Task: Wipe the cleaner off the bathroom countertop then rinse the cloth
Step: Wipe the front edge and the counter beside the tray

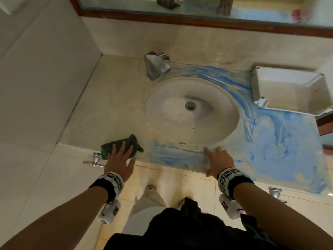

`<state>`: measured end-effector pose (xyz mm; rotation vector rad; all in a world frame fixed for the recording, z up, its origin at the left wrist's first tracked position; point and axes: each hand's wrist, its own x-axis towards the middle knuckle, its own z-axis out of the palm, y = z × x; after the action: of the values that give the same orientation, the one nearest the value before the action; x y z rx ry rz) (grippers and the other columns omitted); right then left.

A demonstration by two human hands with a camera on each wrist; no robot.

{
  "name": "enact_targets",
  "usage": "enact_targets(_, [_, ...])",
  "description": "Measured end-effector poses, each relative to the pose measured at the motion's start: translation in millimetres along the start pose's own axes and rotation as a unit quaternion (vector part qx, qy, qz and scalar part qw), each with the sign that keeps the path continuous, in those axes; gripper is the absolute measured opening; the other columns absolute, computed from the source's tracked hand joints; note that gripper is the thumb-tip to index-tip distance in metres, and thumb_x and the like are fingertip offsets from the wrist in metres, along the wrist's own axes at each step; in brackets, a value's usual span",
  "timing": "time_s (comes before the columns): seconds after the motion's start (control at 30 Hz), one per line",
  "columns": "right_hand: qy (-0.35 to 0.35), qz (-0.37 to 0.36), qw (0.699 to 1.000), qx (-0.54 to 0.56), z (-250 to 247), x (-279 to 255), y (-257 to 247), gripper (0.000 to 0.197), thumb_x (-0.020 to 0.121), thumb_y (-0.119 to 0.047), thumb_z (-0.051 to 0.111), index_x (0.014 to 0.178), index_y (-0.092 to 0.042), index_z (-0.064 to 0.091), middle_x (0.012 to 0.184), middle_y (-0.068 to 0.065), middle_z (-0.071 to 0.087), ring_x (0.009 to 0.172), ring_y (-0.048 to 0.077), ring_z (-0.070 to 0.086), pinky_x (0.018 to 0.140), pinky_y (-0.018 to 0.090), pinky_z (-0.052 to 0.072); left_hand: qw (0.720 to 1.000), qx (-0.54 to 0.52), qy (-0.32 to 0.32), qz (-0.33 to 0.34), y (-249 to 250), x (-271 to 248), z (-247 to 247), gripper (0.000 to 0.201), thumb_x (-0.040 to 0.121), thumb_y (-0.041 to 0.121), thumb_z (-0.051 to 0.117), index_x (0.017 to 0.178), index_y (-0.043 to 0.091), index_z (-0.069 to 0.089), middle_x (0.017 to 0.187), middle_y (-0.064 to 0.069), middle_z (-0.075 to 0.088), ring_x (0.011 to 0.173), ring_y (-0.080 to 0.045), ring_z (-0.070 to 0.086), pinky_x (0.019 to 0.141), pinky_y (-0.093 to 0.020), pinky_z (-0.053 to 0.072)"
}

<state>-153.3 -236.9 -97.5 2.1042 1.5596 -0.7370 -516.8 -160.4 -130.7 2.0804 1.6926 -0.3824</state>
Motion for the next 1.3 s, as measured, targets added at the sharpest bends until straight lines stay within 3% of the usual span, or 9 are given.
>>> enact_targets(0.23, [-0.003, -0.002, 1.000, 0.011, -0.1, -1.3, 1.0, 0.105, 0.067, -0.040, 0.085, 0.148, -0.033, 0.018, 0.139, 0.014, 0.031, 0.125, 0.034, 0.037, 0.093, 0.041, 0.051, 0.994, 0.040, -0.036, 0.098, 44.4, -11.7, 14.3, 0.072, 0.088, 0.060, 0.004, 0.149, 0.035, 0.032, 0.159, 0.010, 0.004, 0.149, -0.031, 0.007, 0.118, -0.057, 0.015])
enact_targets(0.4, [-0.003, -0.003, 1.000, 0.022, 1.9, -0.7, 2.6, 0.106, 0.068, -0.038, 0.085, 0.148, -0.034, 0.017, 0.142, 0.014, 0.027, 0.128, 0.035, 0.033, 0.091, 0.042, 0.052, 0.999, -0.002, -0.005, -0.041, 2.0, 23.5, -15.1, 0.060, 0.099, 0.052, 0.013, 0.155, 0.031, 0.017, 0.163, 0.000, 0.000, 0.149, -0.031, -0.001, 0.119, -0.054, 0.008])
enact_targets(0.57, [-0.008, -0.001, 1.000, 0.019, 0.9, -0.3, 0.4, 0.106, 0.067, -0.036, 0.086, 0.148, -0.031, 0.017, 0.142, 0.015, 0.028, 0.128, 0.034, 0.034, 0.092, 0.040, 0.051, 0.993, -0.015, 0.000, -0.118, 40.6, 47.0, -30.0, 0.058, 0.102, 0.046, 0.024, 0.156, 0.031, 0.009, 0.163, -0.001, -0.004, 0.148, -0.036, -0.003, 0.118, -0.058, 0.011])
enact_targets(0.73, [-0.009, 0.000, 1.000, 0.022, -0.3, -1.5, 1.4, 0.107, 0.067, -0.037, 0.086, 0.148, -0.032, 0.016, 0.143, 0.015, 0.027, 0.128, 0.034, 0.033, 0.092, 0.041, 0.052, 0.995, 0.053, -0.079, 0.042, 82.8, 21.0, 0.6, 0.075, 0.090, 0.064, -0.008, 0.154, 0.033, 0.017, 0.163, 0.003, -0.001, 0.148, -0.036, -0.004, 0.118, -0.059, 0.006])
enact_targets(0.87, [-0.007, -0.001, 1.000, 0.025, -1.3, -1.0, 1.4, 0.107, 0.065, -0.037, 0.087, 0.148, -0.032, 0.018, 0.142, 0.016, 0.027, 0.127, 0.034, 0.033, 0.089, 0.040, 0.052, 0.989, 0.048, -0.086, 0.108, 68.3, -3.6, -3.2, 0.076, 0.087, 0.064, 0.000, 0.151, 0.034, 0.028, 0.160, 0.009, 0.004, 0.149, -0.030, 0.009, 0.117, -0.052, 0.018])
enact_targets(0.97, [-0.009, -0.003, 1.000, 0.023, -1.2, -0.2, 1.6, 0.108, 0.065, -0.037, 0.087, 0.148, -0.032, 0.018, 0.141, 0.016, 0.028, 0.127, 0.035, 0.034, 0.089, 0.040, 0.052, 0.994, 0.069, -0.061, 0.054, 45.4, 29.9, -24.1, 0.071, 0.092, 0.056, -0.003, 0.154, 0.030, 0.020, 0.163, 0.002, 0.002, 0.150, -0.030, 0.000, 0.120, -0.050, 0.012])
enact_targets(1.1, [-0.010, -0.004, 1.000, 0.027, -0.7, 1.0, 2.2, 0.108, 0.065, -0.037, 0.087, 0.148, -0.031, 0.018, 0.142, 0.017, 0.028, 0.128, 0.036, 0.033, 0.090, 0.041, 0.052, 0.998, -0.005, -0.029, -0.057, 44.1, 70.9, -43.7, 0.056, 0.102, 0.049, 0.020, 0.155, 0.034, 0.012, 0.163, 0.004, -0.002, 0.149, -0.029, -0.001, 0.120, -0.050, 0.009])
enact_targets(1.2, [-0.012, -0.005, 1.000, 0.024, 0.1, 1.9, 2.0, 0.110, 0.066, -0.037, 0.086, 0.149, -0.031, 0.016, 0.145, 0.018, 0.025, 0.131, 0.037, 0.031, 0.092, 0.042, 0.052, 0.998, 0.022, -0.035, -0.045, 57.8, 66.0, -32.9, 0.057, 0.102, 0.049, 0.019, 0.155, 0.032, 0.010, 0.163, 0.002, -0.002, 0.149, -0.033, 0.000, 0.118, -0.054, 0.014])
enact_targets(1.3, [-0.010, -0.006, 1.000, 0.026, 0.3, 2.5, 2.4, 0.110, 0.066, -0.037, 0.086, 0.150, -0.031, 0.015, 0.145, 0.018, 0.024, 0.132, 0.037, 0.030, 0.092, 0.042, 0.052, 0.993, 0.081, -0.080, 0.038, 71.5, 34.8, -15.3, 0.070, 0.091, 0.056, -0.001, 0.155, 0.030, 0.013, 0.163, 0.000, 0.000, 0.148, -0.035, 0.003, 0.118, -0.054, 0.019])
